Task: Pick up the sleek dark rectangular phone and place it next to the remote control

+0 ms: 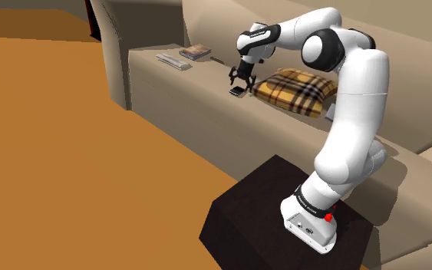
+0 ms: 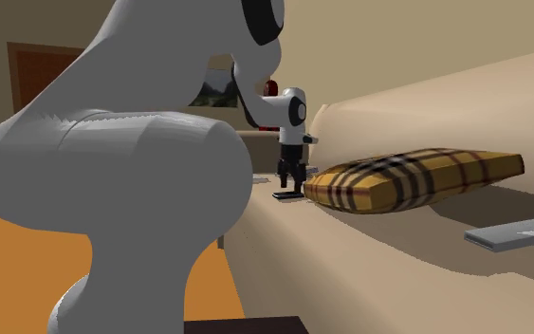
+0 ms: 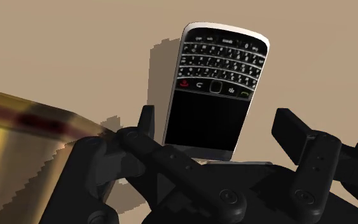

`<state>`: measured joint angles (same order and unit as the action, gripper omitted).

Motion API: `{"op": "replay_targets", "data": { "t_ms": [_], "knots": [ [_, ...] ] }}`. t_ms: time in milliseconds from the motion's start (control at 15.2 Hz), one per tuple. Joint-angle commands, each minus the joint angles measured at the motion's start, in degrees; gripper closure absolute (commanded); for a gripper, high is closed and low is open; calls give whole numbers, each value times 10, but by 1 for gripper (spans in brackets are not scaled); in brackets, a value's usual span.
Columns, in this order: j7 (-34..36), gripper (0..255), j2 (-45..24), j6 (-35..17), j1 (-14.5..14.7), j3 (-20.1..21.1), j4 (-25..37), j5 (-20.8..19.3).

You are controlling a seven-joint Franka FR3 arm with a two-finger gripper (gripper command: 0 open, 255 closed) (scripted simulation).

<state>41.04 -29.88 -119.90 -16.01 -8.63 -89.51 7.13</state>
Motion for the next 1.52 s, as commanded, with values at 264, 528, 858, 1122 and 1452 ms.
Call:
{"op": "replay_targets", "data": {
  "t_ms": [264,528,858,1122,1452],
  "knots": [
    [-1,0,-8,-17,-1,0,-10,1],
    [-1,0,-8,-17,-1,0,-10,1],
    [-1,255,-8,-14,-1,0,-8,1],
    [-1,255,-8,-14,-1,0,-8,1],
    [1,255,5,8,-1,-1,2,-2]
  ]
}}
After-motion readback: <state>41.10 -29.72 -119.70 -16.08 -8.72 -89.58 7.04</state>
